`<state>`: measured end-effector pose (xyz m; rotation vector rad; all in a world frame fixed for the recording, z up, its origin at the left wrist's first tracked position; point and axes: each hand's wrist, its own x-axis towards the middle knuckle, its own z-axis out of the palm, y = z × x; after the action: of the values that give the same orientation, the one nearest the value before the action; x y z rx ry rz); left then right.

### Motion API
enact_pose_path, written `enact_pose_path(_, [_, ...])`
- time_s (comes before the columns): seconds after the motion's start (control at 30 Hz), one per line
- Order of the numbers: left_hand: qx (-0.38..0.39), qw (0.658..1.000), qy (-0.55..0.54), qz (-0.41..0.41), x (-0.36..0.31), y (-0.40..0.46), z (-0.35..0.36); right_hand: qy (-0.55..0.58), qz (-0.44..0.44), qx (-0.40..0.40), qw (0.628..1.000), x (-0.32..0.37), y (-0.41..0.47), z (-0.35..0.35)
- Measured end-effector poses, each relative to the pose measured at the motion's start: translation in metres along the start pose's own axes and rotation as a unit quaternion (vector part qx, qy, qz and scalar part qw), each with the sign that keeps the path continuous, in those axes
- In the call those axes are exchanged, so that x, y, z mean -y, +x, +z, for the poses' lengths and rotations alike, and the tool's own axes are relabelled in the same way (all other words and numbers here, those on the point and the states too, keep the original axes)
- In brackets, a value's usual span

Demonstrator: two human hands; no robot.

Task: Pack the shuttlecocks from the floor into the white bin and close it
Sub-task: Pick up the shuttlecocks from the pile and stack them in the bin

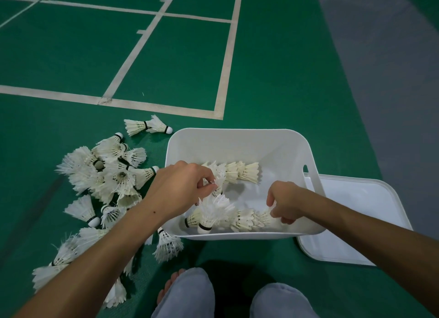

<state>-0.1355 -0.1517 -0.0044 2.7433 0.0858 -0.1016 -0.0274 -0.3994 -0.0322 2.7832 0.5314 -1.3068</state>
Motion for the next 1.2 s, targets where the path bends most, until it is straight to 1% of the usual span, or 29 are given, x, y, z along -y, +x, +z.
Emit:
enact_pose_path(0.07, [0.004,1.000,-0.003,0.007,-0.001,0.001,0.000,-0.043,-0.017,-0.034,0.998,0.002,-0.005,-0.006])
enact_pose_path(0.13, [0.003,1.000,-0.010,0.017,-0.002,0.002,-0.002,-0.031,-0.061,-0.119,0.991,0.006,-0.011,-0.016])
enact_pose_path(0.2, [0.004,0.999,-0.014,0.032,-0.003,0.004,-0.003,0.027,-0.145,-0.200,0.969,0.014,-0.022,-0.027])
enact_pose_path(0.23, [0.005,0.999,-0.014,0.042,-0.004,0.005,-0.004,0.038,-0.196,-0.228,0.953,0.019,-0.027,-0.033])
enact_pose_path(0.27, [0.008,0.998,-0.014,0.053,-0.004,0.005,-0.005,0.034,-0.239,-0.244,0.939,0.024,-0.031,-0.037])
enact_pose_path(0.33, [0.014,0.997,-0.019,0.073,-0.005,0.006,-0.008,0.019,-0.287,-0.254,0.923,0.034,-0.034,-0.039])
enact_pose_path(0.4, [0.016,0.996,-0.030,0.079,-0.006,0.007,-0.011,0.002,-0.309,-0.258,0.915,0.041,-0.031,-0.037])
enact_pose_path(0.47, [0.003,0.996,-0.058,0.065,-0.004,0.007,-0.014,-0.007,-0.321,-0.273,0.907,0.044,-0.025,-0.033])
enact_pose_path(0.53, [-0.028,0.994,-0.092,0.047,0.000,0.007,-0.018,0.016,-0.312,-0.295,0.903,0.041,-0.018,-0.032])
enact_pose_path(0.6, [-0.078,0.988,-0.135,0.019,0.006,0.006,-0.025,0.043,-0.286,-0.308,0.906,0.039,-0.012,-0.031])
enact_pose_path(0.67, [-0.129,0.975,-0.181,-0.003,0.009,0.006,-0.031,0.098,-0.250,-0.296,0.917,0.043,-0.006,-0.027])
enact_pose_path(0.73, [-0.166,0.967,-0.194,-0.009,0.009,0.007,-0.035,0.165,-0.218,-0.264,0.925,0.054,0.000,-0.018])
enact_pose_path(0.77, [-0.176,0.965,-0.193,-0.007,0.008,0.008,-0.036,0.179,-0.210,-0.251,0.928,0.061,0.003,-0.014])
enact_pose_path(0.9, [-0.192,0.965,-0.179,0.000,0.006,0.008,-0.037,0.208,-0.192,-0.175,0.943,0.093,0.025,0.006])
enact_pose_path(1.0, [-0.198,0.964,-0.177,-0.003,0.007,0.006,-0.038,0.181,-0.177,-0.153,0.955,0.110,0.043,0.023])
enact_pose_path(1.2, [-0.214,0.959,-0.186,-0.025,0.013,0.005,-0.045,0.225,-0.126,-0.092,0.962,0.107,0.063,0.036])
